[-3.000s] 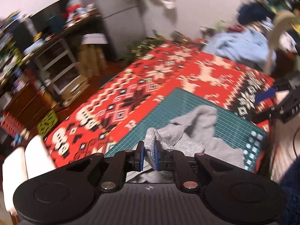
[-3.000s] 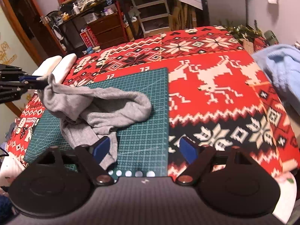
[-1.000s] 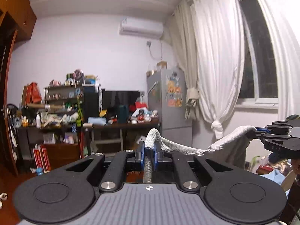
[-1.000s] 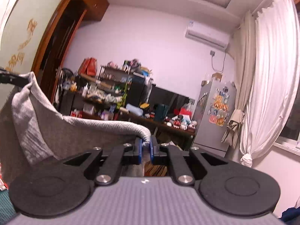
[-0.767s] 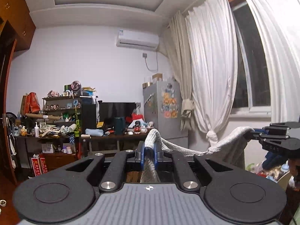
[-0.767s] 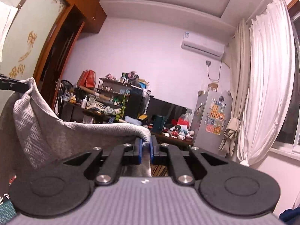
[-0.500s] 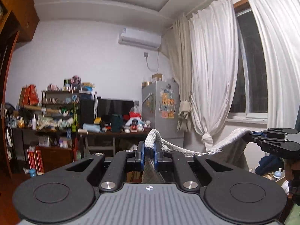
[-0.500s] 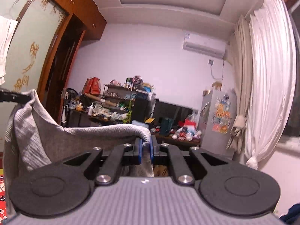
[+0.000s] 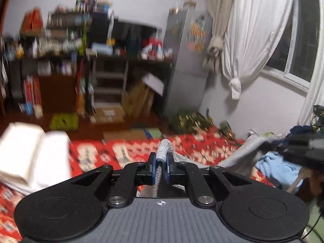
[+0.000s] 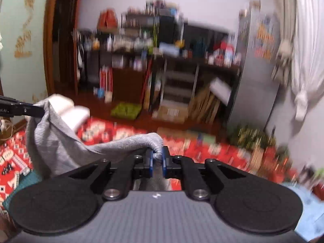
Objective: Fold clothes
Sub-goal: 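Lift the shirt high with both tools, shaking it out in the air, then lay the shirt flat on the mat and open both tools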
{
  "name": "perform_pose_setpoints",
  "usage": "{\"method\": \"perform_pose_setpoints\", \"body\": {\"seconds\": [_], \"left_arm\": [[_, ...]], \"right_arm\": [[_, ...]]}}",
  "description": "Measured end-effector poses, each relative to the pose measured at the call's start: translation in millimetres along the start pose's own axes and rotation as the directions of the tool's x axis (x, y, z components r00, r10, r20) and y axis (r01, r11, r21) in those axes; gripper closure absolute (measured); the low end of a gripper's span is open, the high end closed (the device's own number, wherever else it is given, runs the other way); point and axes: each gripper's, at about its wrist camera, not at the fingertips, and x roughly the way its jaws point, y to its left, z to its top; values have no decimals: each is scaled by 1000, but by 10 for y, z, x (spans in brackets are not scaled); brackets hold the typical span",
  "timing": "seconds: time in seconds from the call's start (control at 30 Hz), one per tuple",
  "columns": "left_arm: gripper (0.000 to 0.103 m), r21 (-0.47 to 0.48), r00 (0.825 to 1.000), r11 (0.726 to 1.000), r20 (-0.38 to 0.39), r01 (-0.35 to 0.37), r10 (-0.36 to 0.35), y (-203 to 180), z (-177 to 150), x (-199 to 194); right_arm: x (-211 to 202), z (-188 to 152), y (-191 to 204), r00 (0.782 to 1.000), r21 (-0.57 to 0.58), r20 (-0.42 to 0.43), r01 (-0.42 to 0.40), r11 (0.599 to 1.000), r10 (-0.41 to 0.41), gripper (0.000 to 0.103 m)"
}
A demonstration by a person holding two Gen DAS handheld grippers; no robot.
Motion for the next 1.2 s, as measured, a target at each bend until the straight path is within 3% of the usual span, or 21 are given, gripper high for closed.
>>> {"method": "perform_pose_setpoints", "body": {"seconds": [0.2,0.33,0.53,0.67,0.83,0.87,0.9,1.03,1.17,1.2], "left_arm": [[94,-82,983,996,-184,-34,19,339,-291,775],[94,-106,969,992,-246,-62,34,520,-334,1110],[94,-117,958,984,-268,-134,99,739,-218,1591],[94,-141,958,974,-251,-177,137,826,-69,1830],[92,-152,960,969,-234,-193,155,872,-15,2051],[91,-162,958,966,-237,-200,159,886,-22,2067],[87,-172,957,963,-240,-208,163,899,-28,2081],[59,-213,960,957,-239,-199,146,939,-63,1948],[55,-222,964,957,-232,-186,133,935,-96,1720],[50,-223,964,958,-232,-182,130,931,-121,1640]], "right_arm": [[1068,-302,-185,989,84,-150,10,996,3,94],[1727,-103,-287,980,111,-200,20,994,3,94],[2509,144,-356,972,104,-232,67,992,-41,94],[2820,296,-380,973,113,-223,91,989,-64,94],[3094,313,-357,973,125,-219,97,987,-68,90],[3132,302,-358,971,135,-227,100,986,-67,80],[3171,290,-358,970,145,-236,102,984,-66,71],[3014,258,-399,973,190,-225,92,977,-48,63],[2730,208,-439,977,210,-209,78,975,-33,54],[2659,195,-449,978,215,-205,75,974,-30,52]]}}
